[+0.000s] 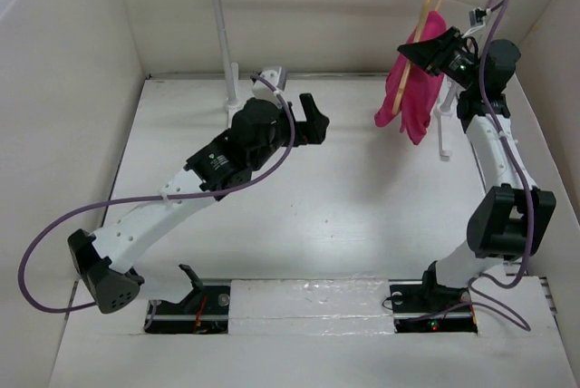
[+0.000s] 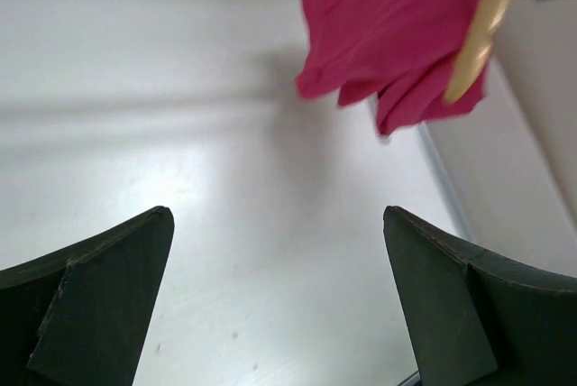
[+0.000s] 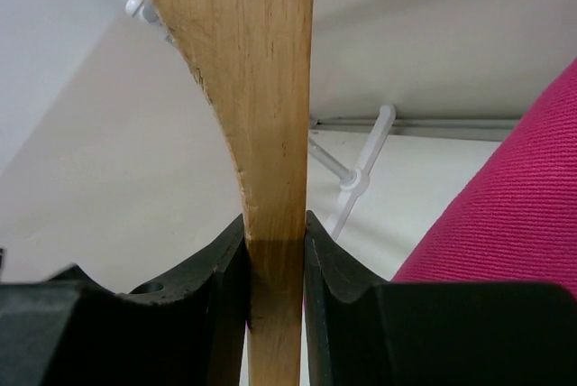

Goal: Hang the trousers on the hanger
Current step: Hang the hanger with trousers onto the clothesline

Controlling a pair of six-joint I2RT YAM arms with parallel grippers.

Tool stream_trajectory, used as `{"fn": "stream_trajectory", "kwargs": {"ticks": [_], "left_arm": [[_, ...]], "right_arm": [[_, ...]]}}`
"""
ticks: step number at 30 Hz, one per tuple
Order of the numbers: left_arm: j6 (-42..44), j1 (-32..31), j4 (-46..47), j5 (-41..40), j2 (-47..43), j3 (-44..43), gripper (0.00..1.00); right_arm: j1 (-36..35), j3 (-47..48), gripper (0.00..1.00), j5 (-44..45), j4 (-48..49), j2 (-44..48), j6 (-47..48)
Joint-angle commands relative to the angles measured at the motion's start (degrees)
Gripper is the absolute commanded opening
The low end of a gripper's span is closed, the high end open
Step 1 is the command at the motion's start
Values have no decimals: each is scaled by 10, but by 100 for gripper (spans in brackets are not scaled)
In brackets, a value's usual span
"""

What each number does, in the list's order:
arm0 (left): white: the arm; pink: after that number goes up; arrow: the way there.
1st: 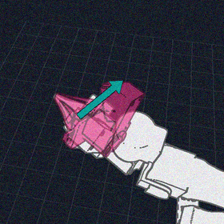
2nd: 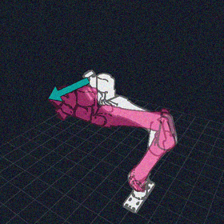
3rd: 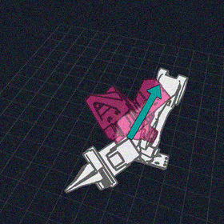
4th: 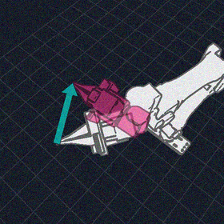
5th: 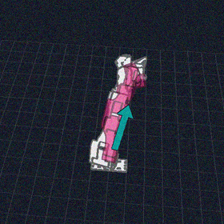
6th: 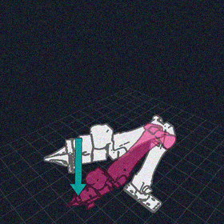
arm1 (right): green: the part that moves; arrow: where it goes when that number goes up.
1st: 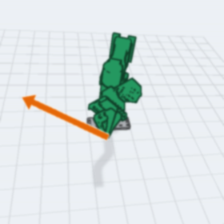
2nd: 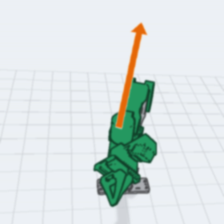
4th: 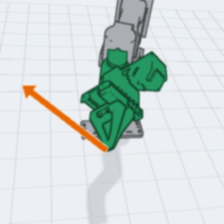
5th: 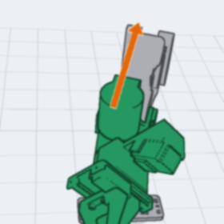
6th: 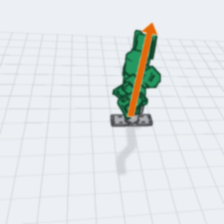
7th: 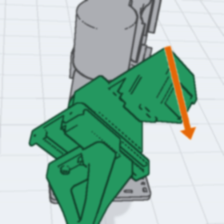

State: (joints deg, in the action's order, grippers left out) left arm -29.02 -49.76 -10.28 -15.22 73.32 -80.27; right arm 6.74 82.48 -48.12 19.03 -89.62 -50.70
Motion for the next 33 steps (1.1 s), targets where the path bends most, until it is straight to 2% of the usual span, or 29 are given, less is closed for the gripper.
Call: {"fn": "stream_trajectory", "kwargs": {"ticks": [1, 7, 13, 22, 30, 31, 33], "left_arm": [[-21, -1, -7, -4, -19, 41, 99], [-30, -1, -4, 1, -27, 86, 99], [-36, -1, -10, 2, -24, 100, 99], [-47, -1, 12, 24, -11, 156, 99], [-65, -1, 28, 45, -5, 173, 99], [-66, -1, 28, 42, -6, 173, 99], [-67, -1, 27, 42, -8, 168, 99]], "right_arm": [[19, 79, 0, -22, 177, -4, -23], [25, 116, 0, -14, 302, -87, -120], [47, 132, 0, 10, 314, -119, -150], [86, 113, 0, 35, 385, -170, -210], [97, 123, 0, 21, 331, -190, -177], [97, 120, 3, 20, 330, -190, -175], [102, 108, 25, 15, 322, -187, -166]]}}
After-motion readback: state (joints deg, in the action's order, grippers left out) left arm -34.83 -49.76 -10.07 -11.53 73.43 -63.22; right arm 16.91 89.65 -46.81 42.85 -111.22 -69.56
